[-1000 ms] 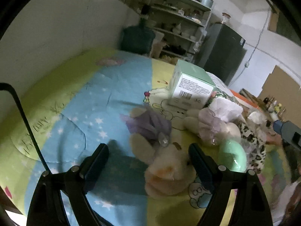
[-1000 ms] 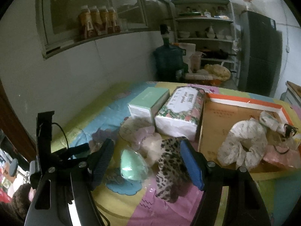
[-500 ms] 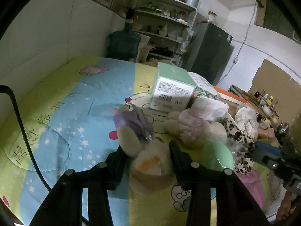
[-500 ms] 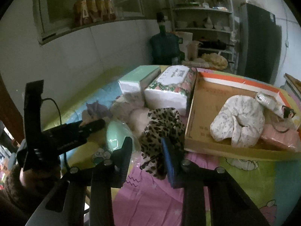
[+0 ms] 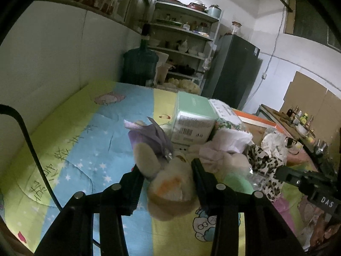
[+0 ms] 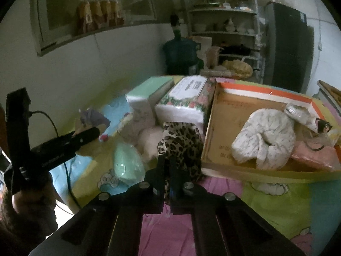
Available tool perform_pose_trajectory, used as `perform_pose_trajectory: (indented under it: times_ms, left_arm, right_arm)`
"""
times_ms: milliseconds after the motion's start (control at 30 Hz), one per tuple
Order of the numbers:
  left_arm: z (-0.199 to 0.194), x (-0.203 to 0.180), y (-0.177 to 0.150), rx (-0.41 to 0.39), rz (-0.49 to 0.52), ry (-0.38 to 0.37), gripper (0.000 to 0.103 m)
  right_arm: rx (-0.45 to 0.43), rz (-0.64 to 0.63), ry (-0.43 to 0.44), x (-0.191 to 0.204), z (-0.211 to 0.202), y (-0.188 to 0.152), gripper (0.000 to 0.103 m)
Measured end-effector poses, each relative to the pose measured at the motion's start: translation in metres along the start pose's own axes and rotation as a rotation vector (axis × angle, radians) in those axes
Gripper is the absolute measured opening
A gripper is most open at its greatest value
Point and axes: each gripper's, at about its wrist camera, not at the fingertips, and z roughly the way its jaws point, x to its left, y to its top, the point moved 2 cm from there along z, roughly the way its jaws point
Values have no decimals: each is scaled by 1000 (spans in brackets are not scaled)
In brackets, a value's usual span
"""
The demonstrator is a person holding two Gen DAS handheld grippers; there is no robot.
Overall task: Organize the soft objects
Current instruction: 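Grasp the white plush toy with the left tool while the right tool grasps the leopard-print cloth, then lift and carry the plush toy and leopard-print cloth with both tools over the cardboard tray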
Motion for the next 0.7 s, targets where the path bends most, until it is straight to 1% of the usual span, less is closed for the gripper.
perform_pose_trajectory:
  times_ms: [433, 600, 667, 700]
  left_arm:
    - [-16, -11, 12, -40, 31, -21, 45]
    - [-22, -17, 17, -56, 43, -30, 45]
    - [-23, -18, 18, -62, 44, -35, 45]
    - [-23, -20, 18, -62, 43, -37, 45]
  right_arm:
    - [-72, -13, 12, 6, -23, 15, 1]
    - [-98, -39, 24, 11, -33, 24, 1]
    - [-109, -30, 43, 9, -34, 23, 4]
    - [-101, -27, 49, 9, -33, 19, 8]
